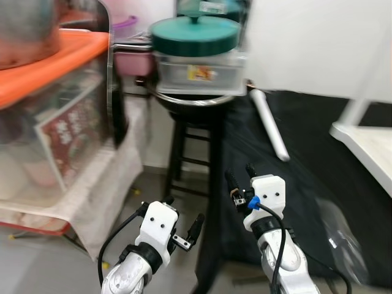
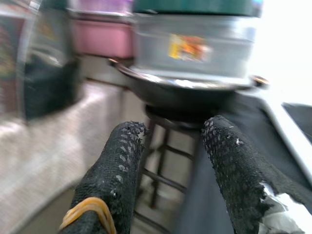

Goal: Building children table

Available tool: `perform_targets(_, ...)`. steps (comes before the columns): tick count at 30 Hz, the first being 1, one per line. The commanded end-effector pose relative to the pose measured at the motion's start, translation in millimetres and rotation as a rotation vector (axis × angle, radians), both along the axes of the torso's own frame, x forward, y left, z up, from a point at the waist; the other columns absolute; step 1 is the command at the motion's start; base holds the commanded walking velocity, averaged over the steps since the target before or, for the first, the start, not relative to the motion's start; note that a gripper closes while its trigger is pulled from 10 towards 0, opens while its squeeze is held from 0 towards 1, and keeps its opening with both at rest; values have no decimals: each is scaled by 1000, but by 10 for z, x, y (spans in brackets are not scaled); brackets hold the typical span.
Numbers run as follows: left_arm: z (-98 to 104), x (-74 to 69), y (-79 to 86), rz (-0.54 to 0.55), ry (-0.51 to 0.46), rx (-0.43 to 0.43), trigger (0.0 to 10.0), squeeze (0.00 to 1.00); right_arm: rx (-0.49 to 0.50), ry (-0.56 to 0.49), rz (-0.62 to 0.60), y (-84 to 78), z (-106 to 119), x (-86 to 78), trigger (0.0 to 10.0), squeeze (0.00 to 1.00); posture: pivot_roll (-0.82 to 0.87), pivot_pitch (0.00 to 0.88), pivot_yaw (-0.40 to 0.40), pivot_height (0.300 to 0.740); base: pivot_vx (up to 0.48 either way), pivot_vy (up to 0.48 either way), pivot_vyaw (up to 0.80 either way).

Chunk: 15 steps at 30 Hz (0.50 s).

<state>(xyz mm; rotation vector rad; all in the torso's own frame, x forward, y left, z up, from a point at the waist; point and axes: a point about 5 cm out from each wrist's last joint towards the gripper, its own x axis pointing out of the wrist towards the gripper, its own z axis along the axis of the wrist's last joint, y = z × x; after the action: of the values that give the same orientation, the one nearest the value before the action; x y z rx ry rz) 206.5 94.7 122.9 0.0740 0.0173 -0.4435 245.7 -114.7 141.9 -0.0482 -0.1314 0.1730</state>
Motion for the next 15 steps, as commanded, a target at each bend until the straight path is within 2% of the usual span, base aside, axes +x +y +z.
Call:
perform_targets(1,-12,4,38,9,-3,24,10000,0,8,-13,9,38,15,4,10000,0,79,0,-84,740,334,0,0)
perform_targets(7,-15,2,34,3,-2,19,10000,0,5,-27,-3,23,39,22,10000,0,79,0,-86,740,313,0,0)
perform_targets(10,-18,4,31,0,2,17,10000,0,-7,-44,-30,-8,66,41,10000,0,80,0,-86,740,0,0,0)
perform_targets(11,-20,4,29,1,4,19,10000,0,-14,-70,-97,-86,126,90,10000,0,80,1,-85,740,0,0,0)
perform_targets(12,-20,4,29,1,4,19,10000,0,-14,-70,-97,-86,126,90,10000,0,80,1,-85,740,0,0,0)
perform_targets(14,-19,7,29,4,8,23,10000,0,5,-112,-205,-235,268,191,10000,0,82,2,-86,740,0,0,0)
perform_targets(15,-19,7,29,4,8,23,10000,0,5,-112,-205,-235,268,191,10000,0,82,2,-86,740,0,0,0)
